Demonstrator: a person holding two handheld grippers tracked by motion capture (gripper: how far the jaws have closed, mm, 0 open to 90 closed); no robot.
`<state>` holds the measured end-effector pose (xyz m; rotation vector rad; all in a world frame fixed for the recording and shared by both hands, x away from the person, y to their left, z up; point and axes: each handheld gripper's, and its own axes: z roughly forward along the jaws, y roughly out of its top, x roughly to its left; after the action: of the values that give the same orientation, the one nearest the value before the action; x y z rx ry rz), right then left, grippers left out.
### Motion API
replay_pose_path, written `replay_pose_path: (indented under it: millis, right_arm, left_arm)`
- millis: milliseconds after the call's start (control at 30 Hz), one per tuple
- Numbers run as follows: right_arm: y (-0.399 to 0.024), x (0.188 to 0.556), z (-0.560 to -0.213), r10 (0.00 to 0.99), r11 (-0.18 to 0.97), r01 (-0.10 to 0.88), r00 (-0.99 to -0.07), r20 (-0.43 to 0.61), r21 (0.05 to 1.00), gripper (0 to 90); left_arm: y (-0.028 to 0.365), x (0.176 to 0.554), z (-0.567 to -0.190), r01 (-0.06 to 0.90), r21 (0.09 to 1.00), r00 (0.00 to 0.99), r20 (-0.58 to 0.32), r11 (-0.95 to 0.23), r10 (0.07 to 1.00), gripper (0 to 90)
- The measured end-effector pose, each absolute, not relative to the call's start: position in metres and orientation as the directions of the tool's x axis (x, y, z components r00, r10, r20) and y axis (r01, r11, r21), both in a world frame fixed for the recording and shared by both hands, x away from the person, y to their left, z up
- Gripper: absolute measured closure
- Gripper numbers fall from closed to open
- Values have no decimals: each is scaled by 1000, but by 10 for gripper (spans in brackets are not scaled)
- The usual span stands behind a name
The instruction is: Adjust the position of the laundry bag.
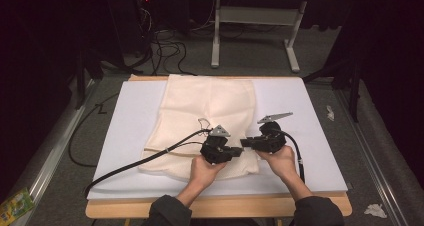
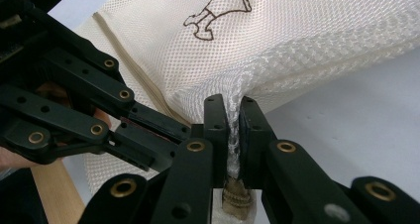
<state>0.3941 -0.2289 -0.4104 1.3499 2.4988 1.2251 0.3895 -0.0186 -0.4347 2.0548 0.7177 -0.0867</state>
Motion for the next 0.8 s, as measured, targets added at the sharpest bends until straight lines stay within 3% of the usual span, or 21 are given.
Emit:
replay_pose_path:
  millis: [800]
  right_arm:
    - [-228,393,-409,721,320,678,-627,294,661,868]
  left_arm:
    - [-16,389,-431,543,729,813,-332,-417,478,874]
